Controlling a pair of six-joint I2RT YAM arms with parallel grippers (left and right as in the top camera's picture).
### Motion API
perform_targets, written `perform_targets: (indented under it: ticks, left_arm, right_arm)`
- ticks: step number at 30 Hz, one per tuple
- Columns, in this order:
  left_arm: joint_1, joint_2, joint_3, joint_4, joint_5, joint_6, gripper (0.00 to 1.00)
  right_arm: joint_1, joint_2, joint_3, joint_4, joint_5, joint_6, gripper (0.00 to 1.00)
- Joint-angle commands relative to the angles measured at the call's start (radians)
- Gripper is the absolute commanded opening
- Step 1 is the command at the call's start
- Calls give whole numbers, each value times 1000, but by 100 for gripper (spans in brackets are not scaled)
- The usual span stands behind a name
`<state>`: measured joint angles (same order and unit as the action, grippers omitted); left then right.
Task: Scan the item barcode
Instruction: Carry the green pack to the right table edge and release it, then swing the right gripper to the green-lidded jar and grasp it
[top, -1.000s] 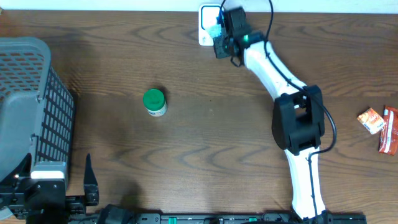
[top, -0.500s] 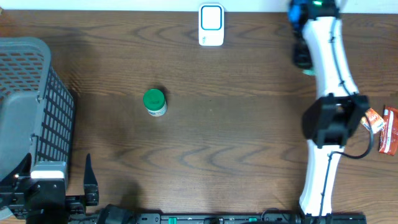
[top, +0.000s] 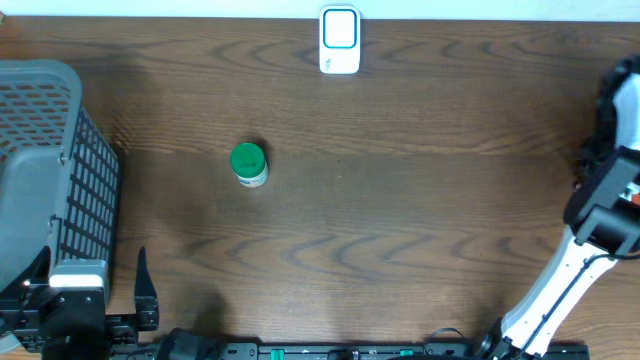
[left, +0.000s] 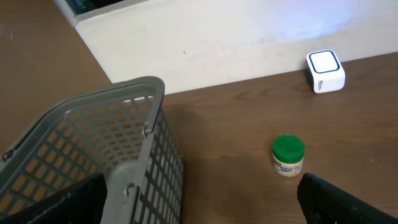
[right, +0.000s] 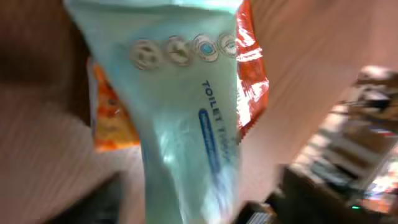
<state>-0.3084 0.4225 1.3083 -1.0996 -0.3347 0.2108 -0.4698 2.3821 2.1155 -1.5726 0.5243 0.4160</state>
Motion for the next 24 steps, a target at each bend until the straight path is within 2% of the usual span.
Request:
perform_targets:
  ticks: [1, 6, 10, 14, 20, 21, 23, 24]
  left_arm:
    - [4, -5, 2, 0, 9, 6, 98]
    - [4, -5, 2, 0, 9, 6, 98]
    - [4, -5, 2, 0, 9, 5, 98]
    - [4, -5, 2, 0, 8, 5, 98]
    - [4, -5, 2, 0, 9, 6, 98]
    - [4, -5, 2, 0, 9, 6, 98]
    - [4, -5, 2, 0, 9, 6, 98]
    - [4, -5, 2, 0, 9, 6, 98]
  right_arm:
    - [-25, -37, 163, -34, -235, -68, 99]
    - [12, -121, 418, -118, -526, -89, 99]
    - [134, -220, 477, -115, -875, -134, 99]
    - [366, -263, 477, -88, -904, -202, 99]
    - [803, -226, 443, -37, -913, -276, 99]
    - [872, -215, 433, -4, -878, -253, 99]
    - [1003, -179, 414, 47, -788, 22, 99]
    - [1036, -163, 412, 63, -784, 91, 99]
